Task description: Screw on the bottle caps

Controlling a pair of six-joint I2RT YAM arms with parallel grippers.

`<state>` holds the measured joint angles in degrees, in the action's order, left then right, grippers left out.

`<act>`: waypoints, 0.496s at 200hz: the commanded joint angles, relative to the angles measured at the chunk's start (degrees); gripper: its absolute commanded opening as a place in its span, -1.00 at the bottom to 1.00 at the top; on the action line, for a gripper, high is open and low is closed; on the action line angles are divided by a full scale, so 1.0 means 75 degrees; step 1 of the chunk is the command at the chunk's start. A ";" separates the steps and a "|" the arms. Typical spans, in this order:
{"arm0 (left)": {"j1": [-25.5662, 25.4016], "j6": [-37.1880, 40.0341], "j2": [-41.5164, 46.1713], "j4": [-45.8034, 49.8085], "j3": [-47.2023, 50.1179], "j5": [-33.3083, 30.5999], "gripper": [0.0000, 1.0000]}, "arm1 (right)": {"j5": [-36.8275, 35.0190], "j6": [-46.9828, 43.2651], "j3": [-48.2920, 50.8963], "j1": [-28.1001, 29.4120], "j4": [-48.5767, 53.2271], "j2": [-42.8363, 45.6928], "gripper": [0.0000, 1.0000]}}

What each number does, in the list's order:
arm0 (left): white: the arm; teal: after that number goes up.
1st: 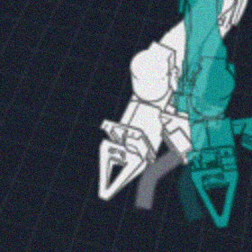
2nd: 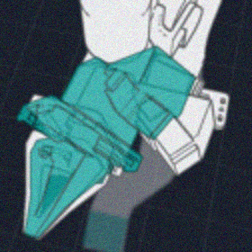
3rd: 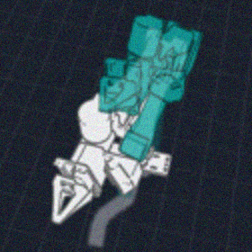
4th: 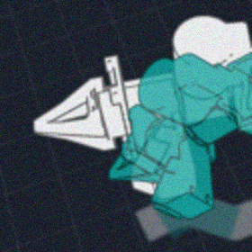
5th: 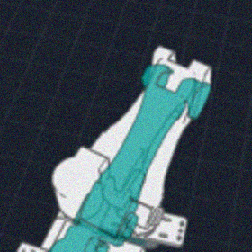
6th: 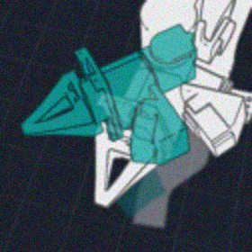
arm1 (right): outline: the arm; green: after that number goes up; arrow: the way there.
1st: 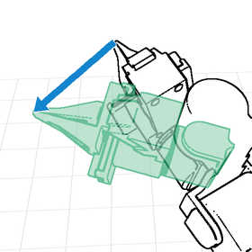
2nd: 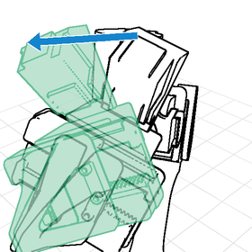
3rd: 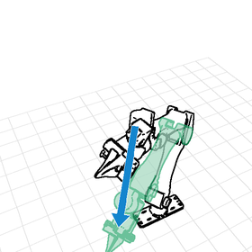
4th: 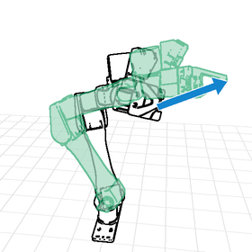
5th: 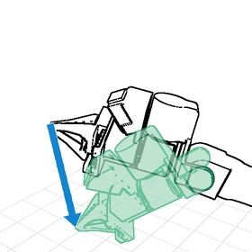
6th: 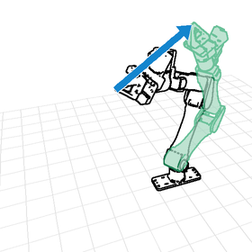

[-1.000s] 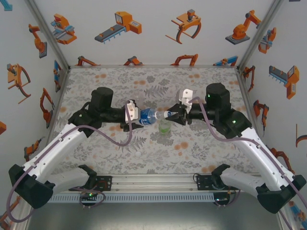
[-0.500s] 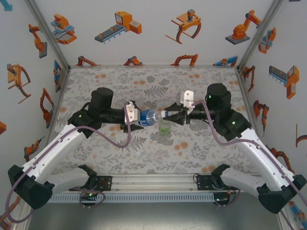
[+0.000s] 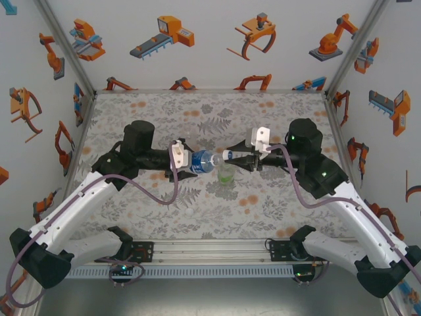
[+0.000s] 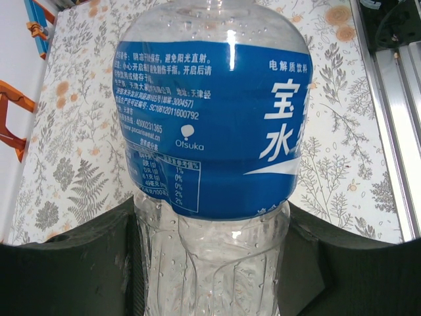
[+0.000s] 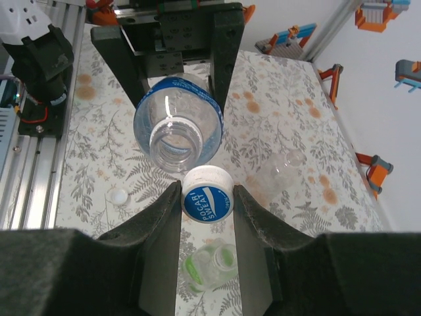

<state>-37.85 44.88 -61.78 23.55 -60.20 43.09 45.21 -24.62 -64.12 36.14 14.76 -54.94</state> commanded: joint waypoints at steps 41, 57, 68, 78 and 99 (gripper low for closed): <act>-0.0028 -0.0043 0.0093 -0.0128 -0.0126 0.0124 -1.00 | 0.0950 -0.0004 -0.0163 0.0103 -0.0284 -0.0214 -0.95; -0.0028 -0.0034 0.0082 -0.0125 -0.0139 0.0092 -1.00 | 0.1003 -0.0078 -0.0203 0.0145 -0.0237 -0.0267 -0.95; -0.0027 -0.0031 0.0063 -0.0117 -0.0149 0.0062 -1.00 | 0.1002 -0.0186 -0.0245 0.0161 -0.0153 -0.0301 -0.95; -0.0028 -0.0034 0.0026 -0.0066 -0.0185 0.0055 -1.00 | 0.0988 -0.0283 -0.0284 0.0184 -0.0062 -0.0327 -0.95; -0.0028 -0.0036 -0.0056 0.0096 -0.0301 0.0027 -1.00 | 0.0951 -0.0447 -0.0359 0.0197 0.0049 -0.0396 -0.95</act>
<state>-37.80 44.86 -61.87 24.12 -60.20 41.78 50.96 -25.50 -64.62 36.91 14.28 -57.12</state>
